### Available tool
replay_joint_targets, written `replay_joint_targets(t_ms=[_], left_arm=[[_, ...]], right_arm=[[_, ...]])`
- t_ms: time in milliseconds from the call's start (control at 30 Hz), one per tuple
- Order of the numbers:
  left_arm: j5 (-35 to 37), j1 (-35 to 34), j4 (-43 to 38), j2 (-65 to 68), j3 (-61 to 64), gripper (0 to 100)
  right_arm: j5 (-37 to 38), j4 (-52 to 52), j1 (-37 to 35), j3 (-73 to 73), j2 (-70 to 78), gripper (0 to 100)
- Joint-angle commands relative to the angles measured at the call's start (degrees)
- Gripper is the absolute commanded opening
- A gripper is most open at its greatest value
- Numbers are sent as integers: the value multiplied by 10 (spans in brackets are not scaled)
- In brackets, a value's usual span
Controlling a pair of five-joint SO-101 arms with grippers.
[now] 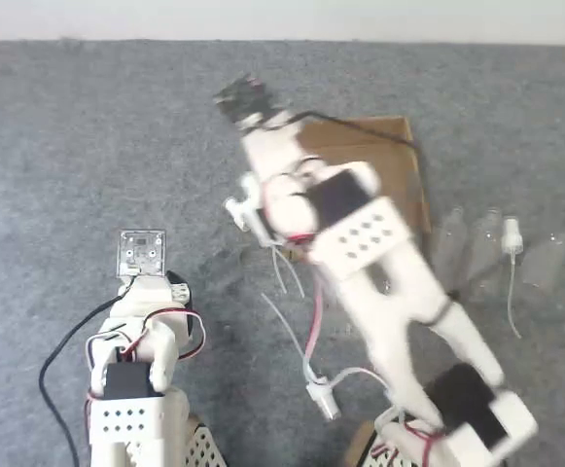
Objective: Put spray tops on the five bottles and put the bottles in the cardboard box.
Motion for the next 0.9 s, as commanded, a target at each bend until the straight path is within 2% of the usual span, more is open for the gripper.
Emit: replay_joint_targets(t_ms=[0,267,633,867], left_arm=[[2,-2,2,0,-4,12],[2,-2,2,0,-4,12],[2,-1,2,0,-4,12],[2,-1,2,0,-4,12]], right_arm=[[-55,-81,-40,-7,78,9],[-133,-145,-47,-7,178,10],[-132,-142,-71,5,182,12],[-132,-141,-80,11,182,147]])
